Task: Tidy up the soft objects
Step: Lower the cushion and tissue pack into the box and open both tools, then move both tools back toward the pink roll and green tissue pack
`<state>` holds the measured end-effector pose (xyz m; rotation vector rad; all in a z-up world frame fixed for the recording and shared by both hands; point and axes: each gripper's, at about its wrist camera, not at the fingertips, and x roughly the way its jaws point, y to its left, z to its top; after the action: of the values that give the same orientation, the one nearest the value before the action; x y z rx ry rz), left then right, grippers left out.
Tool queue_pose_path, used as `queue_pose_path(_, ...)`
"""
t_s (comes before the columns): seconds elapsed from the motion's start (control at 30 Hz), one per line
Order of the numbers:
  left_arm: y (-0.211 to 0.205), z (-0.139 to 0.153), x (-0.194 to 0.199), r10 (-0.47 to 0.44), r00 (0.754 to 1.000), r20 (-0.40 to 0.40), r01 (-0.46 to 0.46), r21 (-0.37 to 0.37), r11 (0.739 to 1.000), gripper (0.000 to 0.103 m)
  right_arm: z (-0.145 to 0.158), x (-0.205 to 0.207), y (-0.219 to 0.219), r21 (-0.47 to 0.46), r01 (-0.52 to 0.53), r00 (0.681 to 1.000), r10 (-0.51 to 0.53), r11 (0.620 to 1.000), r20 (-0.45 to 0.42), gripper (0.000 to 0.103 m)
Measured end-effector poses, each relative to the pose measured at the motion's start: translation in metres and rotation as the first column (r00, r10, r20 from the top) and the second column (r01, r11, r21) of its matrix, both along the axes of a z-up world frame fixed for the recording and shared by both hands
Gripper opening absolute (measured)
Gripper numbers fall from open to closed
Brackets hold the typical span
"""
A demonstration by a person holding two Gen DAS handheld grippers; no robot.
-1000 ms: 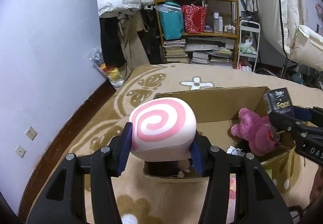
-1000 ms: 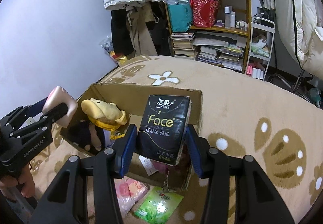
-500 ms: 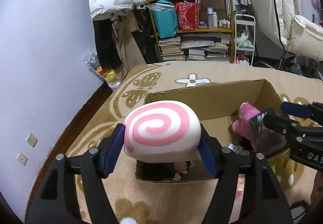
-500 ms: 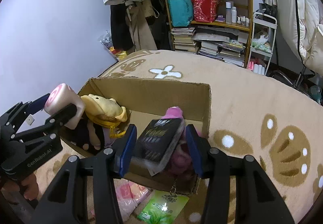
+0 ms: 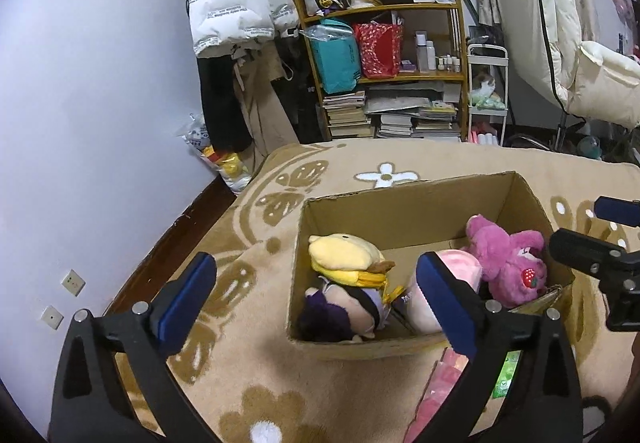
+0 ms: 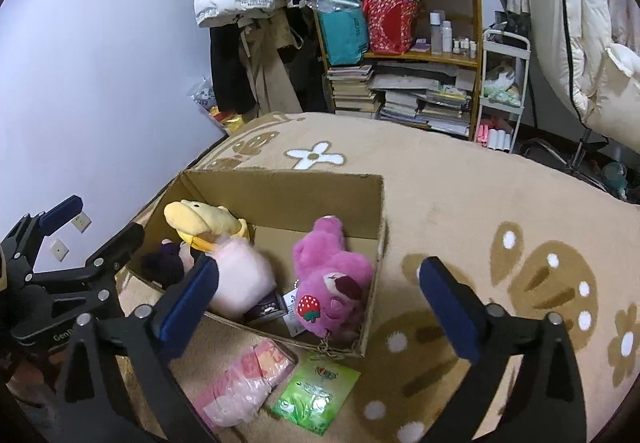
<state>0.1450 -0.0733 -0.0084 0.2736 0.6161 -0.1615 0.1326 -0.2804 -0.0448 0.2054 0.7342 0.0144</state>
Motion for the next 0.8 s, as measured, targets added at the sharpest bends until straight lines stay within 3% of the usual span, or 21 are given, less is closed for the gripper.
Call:
queue_pose_path(0.37, 0.019, 0.014, -0.033, 0.025, 1.0, -0.003, -0.025, -0.014, 1.0, 0.1, 0.006, -0.035, -0.005, 0.01, 0.011, 1.0, -0.011, 1.0, -0.005, 0.103)
queue_pose_path(0.6, 0.024, 0.014, -0.057, 0.01, 0.999, -0.037, -0.01, 0.01, 1.0, 0.1, 0.003, -0.054, -0.008, 0.024, 0.026, 1.0, -0.025, 0.999, -0.01, 0.103)
queue_pose_path(0.8, 0.023, 0.014, -0.06, -0.013, 0.996, -0.087, 0.011, -0.016, 1.0, 0.1, -0.002, -0.066, -0.009, 0.023, 0.041, 0.999, -0.04, 0.999, -0.027, 0.103)
